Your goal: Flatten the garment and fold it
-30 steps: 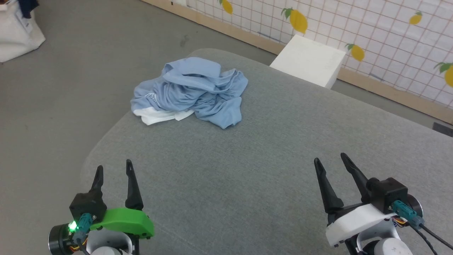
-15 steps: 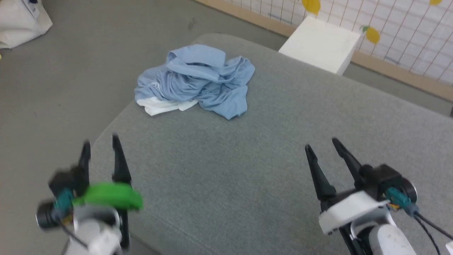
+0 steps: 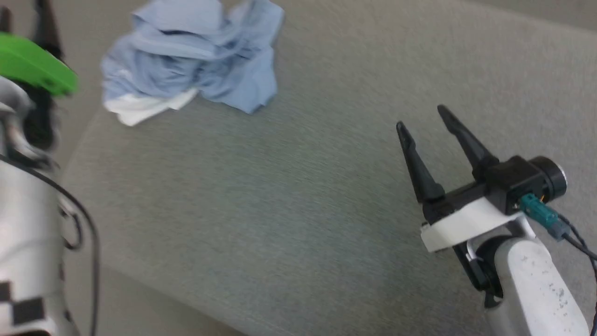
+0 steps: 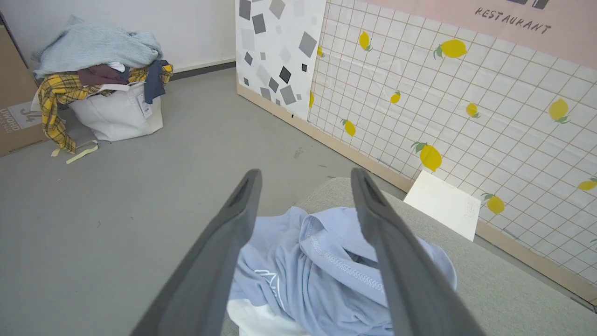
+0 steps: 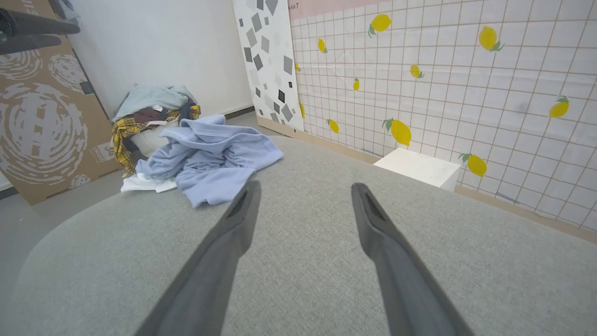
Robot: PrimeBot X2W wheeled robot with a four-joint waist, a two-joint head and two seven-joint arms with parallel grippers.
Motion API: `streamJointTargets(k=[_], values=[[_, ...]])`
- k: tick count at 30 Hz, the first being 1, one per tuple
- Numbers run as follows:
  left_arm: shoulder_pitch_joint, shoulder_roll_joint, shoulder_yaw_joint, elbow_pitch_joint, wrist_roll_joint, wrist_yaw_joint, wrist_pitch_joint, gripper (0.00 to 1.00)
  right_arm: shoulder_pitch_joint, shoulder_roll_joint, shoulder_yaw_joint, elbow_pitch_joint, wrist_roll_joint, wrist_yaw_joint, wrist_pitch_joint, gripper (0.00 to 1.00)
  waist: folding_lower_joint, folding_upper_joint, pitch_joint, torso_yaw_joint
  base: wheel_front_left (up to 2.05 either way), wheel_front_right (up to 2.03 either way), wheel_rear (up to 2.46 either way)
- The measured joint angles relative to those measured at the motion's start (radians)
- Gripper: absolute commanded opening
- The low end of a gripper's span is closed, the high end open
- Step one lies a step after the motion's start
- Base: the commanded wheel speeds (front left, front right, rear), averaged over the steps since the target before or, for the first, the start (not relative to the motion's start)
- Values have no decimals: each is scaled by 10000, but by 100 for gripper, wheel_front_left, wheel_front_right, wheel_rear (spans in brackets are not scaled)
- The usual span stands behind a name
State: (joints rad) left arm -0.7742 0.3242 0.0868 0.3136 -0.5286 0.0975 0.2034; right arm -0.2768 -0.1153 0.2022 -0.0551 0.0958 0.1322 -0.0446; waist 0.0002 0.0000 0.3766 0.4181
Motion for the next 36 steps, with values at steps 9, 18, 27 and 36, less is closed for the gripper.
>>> streamJointTargets(k=[9,18,27,36], values=[[-1011,775,543,976,-780,635,2600,100,-511,48,31,127,163,0,-510,100,0,1,1787,-1540,0,0,0],[-518,1287,732,1831,-1233,1592,5087,100,-812,343,104,685,330,6,-1158,100,-3,1,2653,-3033,0,0,0],[940,2090,625,495,-316,1925,4351,0,-340,476,-224,1739,556,4,-1517,100,-2,0,1867,-3743,0,0,0],[105,2303,-706,-715,1246,859,1011,0,1051,606,-773,2378,748,0,-1618,100,-3,0,-149,-4013,0,0,0]])
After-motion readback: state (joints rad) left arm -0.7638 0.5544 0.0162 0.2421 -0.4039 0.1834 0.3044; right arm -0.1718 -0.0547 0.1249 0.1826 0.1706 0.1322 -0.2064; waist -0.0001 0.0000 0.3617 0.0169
